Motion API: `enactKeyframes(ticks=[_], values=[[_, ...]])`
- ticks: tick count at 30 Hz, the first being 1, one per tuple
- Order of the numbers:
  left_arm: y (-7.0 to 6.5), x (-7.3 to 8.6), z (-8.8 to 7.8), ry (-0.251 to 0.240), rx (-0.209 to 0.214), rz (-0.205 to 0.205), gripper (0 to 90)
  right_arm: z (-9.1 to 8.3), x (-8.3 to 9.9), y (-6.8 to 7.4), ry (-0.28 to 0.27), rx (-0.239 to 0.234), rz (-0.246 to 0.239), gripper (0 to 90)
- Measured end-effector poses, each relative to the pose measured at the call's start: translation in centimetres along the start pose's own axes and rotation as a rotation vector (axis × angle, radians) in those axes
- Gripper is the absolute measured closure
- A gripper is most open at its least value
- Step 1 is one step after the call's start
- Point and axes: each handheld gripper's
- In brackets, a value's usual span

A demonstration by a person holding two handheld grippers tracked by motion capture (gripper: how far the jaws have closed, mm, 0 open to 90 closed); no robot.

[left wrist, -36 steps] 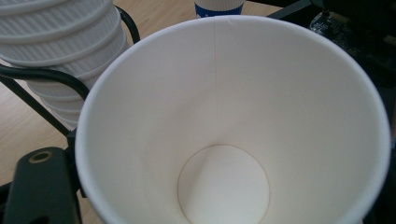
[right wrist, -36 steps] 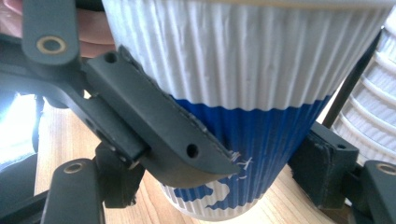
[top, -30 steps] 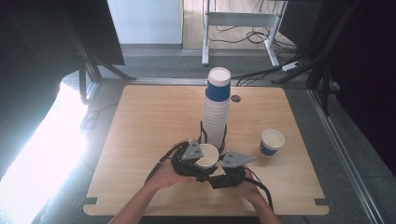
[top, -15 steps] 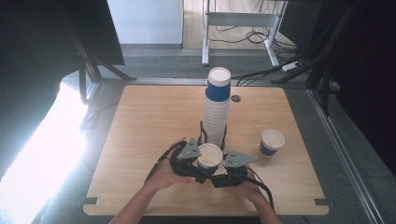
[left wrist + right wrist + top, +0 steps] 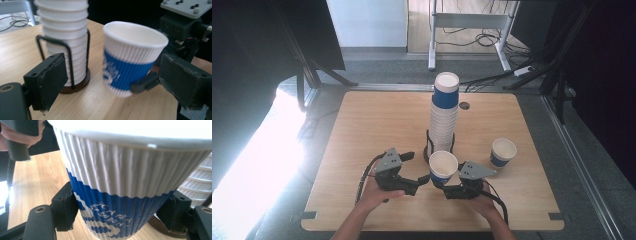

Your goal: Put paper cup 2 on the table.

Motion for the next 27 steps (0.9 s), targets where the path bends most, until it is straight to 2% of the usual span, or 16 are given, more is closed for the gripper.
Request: enactKeyframes(ticks=[3, 8, 11, 14, 21, 27], values=[[0.5, 1.1, -0.4, -0.006, -0.022, -0.042, 9.3, -0.4, 0.1, 0.0, -0.015, 0.016, 0.006, 27.0], [1.1, 2.9, -0.4, 0.038, -0.080, -0.094, 10.1, -0.9, 0.4, 0.1, -0.026, 0.038, 0.008, 27.0], [1.4, 3.5, -0.4, 0.069, -0.117, -0.104, 10.2, -1.2, 0.5, 0.1, -0.032, 0.055, 0.011, 27.0], [1.5, 4.0, -0.8, 0.073, -0.120, -0.129, 11.4, -1.5, 0.5, 0.1, -0.042, 0.064, 0.015, 27.0], [1.6, 5.2, -1.8, 0.107, -0.150, -0.146, 11.5, -2.6, 1.0, 0.4, -0.046, 0.099, 0.003, 26.9], [2.0, 5.6, -2.1, 0.115, -0.160, -0.163, 11.5, -3.7, 1.6, -0.6, -0.053, 0.133, 0.028, 26.9]])
Point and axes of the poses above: each handheld gripper's, and its own axes: z roughly forward along the jaws, x roughly out of its underside, y roughly to its left, and after that the axes turned 11 degrees about z, right-handed
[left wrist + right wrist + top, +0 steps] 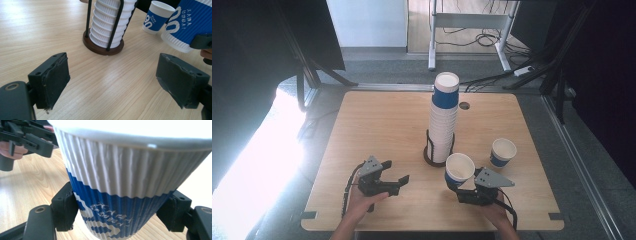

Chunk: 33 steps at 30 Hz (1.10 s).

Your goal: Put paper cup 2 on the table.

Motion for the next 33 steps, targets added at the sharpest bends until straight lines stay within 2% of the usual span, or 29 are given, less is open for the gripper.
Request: enactKeyframes(ticks=[3, 8, 11, 16, 24, 33], values=[[0.1, -0.1, 0.0, 0.002, 0.001, -0.009, 12.2, -0.3, 0.2, -0.4, 0.005, 0.015, 0.004, 26.9], [-0.1, 0.0, 0.4, 0.019, 0.004, -0.002, 12.6, -0.6, 0.4, -1.3, 0.010, 0.046, 0.006, 26.9], [-0.2, 0.2, 0.5, 0.026, 0.004, -0.004, 12.8, -0.8, 0.6, -1.7, 0.022, 0.083, 0.002, 26.9], [-0.2, 0.2, 0.7, 0.033, 0.003, -0.003, 13.0, -1.2, 0.9, -2.2, 0.024, 0.108, 0.004, 26.9], [-0.2, -0.1, -0.1, 0.016, -0.007, 0.009, 13.4, -2.3, 1.2, -3.0, 0.027, 0.153, 0.024, 26.9], [-0.2, 0.0, -0.2, 0.022, -0.007, 0.010, 13.5, -2.2, 2.0, -4.0, 0.092, 0.223, 0.048, 27.0]])
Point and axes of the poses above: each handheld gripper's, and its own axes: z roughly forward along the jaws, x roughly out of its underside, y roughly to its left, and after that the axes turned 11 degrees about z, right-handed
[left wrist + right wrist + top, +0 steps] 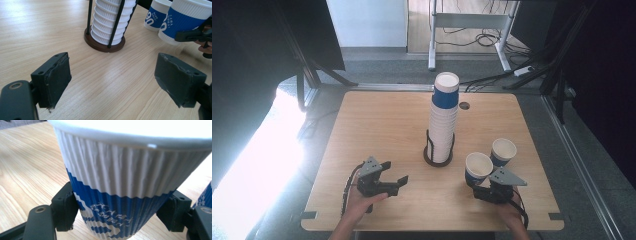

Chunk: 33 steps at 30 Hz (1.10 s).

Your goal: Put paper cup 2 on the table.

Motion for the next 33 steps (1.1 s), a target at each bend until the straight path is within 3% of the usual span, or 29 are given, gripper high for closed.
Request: enactKeyframes(ticks=[9, 17, 26, 33], values=[[0.0, 0.2, 0.4, 0.015, 0.000, -0.001, 13.8, 1.5, 0.6, -1.1, 0.076, 0.054, 0.040, 27.0], [0.0, 0.3, 0.5, 0.022, 0.002, 0.001, 14.0, 2.7, 0.8, -1.6, 0.123, 0.090, 0.039, 27.0], [0.0, 0.4, 0.4, 0.026, 0.000, 0.004, 14.0, 3.0, 1.0, -1.8, 0.174, 0.101, 0.028, 26.5], [-0.1, 0.4, 0.4, 0.028, 0.006, 0.009, 14.1, 2.9, 1.1, -1.8, 0.179, 0.099, 0.034, 25.0]])
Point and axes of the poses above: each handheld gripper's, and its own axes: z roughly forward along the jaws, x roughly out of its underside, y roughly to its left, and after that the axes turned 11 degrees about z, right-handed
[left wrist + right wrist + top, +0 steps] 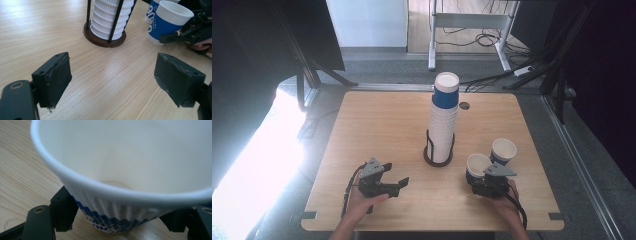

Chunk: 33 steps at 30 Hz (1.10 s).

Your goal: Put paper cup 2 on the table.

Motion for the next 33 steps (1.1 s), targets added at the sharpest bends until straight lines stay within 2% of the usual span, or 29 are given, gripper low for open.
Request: enactKeyframes(ticks=[3, 8, 12, 16, 20, 23, 27, 29, 33], values=[[0.0, 0.0, 0.0, 0.000, 0.002, 0.000, 14.1, 0.0, 0.0, -0.1, 0.018, -0.002, 0.015, 13.3], [0.0, 0.1, 0.0, 0.001, 0.005, 0.001, 14.0, -1.4, 0.2, -0.3, -0.026, -0.001, 0.047, 13.2], [-0.1, 0.1, 0.0, 0.002, 0.007, 0.005, 14.1, -3.2, 0.2, -0.5, -0.079, -0.021, 0.075, 13.4], [-0.1, 0.0, -0.2, -0.003, 0.005, 0.005, 14.0, -5.4, 0.3, -0.3, -0.134, -0.032, 0.080, 14.1], [-0.3, -0.2, -0.2, -0.001, 0.004, 0.014, 14.0, -7.7, -0.3, 0.4, -0.198, -0.059, 0.067, 17.9], [-0.6, -0.3, -0.2, -0.001, 0.001, 0.028, 14.0, -8.8, -1.2, 1.4, -0.242, -0.096, 0.053, 21.3], [-1.1, -0.6, -0.2, 0.004, 0.001, 0.054, 14.0, -9.4, -2.1, 3.3, -0.262, -0.151, 0.006, 25.0], [-1.4, -0.6, -0.1, 0.008, 0.001, 0.070, 14.0, -9.2, -2.4, 4.3, -0.261, -0.175, -0.013, 26.2], [-1.8, -0.6, 0.1, 0.015, 0.007, 0.086, 14.0, -8.0, -2.9, 6.2, -0.238, -0.258, -0.041, 27.7]])
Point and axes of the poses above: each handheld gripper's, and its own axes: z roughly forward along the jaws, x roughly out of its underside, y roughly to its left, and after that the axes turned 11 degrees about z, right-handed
